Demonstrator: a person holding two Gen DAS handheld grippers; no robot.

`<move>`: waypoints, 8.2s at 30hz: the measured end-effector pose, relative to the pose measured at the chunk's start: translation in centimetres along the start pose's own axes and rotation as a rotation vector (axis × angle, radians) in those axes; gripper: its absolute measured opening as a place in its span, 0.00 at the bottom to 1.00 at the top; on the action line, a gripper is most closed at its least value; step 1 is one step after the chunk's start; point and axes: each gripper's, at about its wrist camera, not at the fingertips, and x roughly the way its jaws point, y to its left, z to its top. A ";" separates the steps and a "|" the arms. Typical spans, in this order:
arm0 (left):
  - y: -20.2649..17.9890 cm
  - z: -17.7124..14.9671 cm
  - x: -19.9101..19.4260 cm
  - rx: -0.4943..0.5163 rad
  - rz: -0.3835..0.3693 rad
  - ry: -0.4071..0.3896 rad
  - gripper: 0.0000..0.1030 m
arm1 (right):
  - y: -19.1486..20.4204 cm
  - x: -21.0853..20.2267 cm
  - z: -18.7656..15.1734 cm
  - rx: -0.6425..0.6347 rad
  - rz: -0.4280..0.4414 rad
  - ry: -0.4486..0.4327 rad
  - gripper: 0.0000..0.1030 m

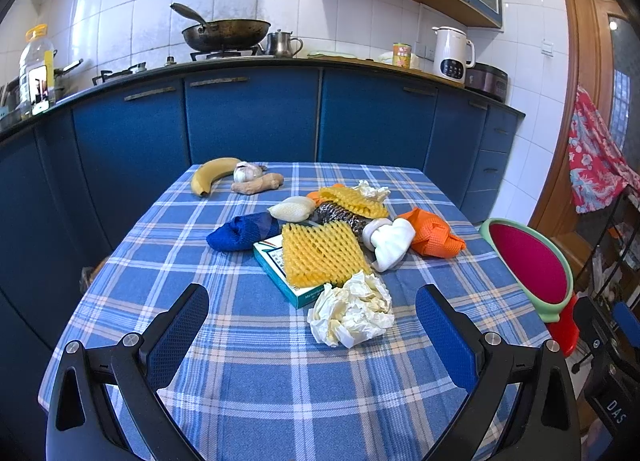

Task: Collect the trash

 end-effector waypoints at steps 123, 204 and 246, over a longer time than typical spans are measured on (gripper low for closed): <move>10.9 5.4 20.8 -0.134 -0.044 0.302 0.38 | 6.8 24.9 2.7 -0.098 0.204 0.533 0.53; -12.9 9.4 11.9 0.178 -0.334 0.226 0.21 | -9.9 13.5 7.8 0.103 0.093 0.269 0.15; -26.2 6.6 18.8 0.310 -0.417 0.356 0.50 | -18.5 18.4 4.3 0.236 -0.025 0.356 0.43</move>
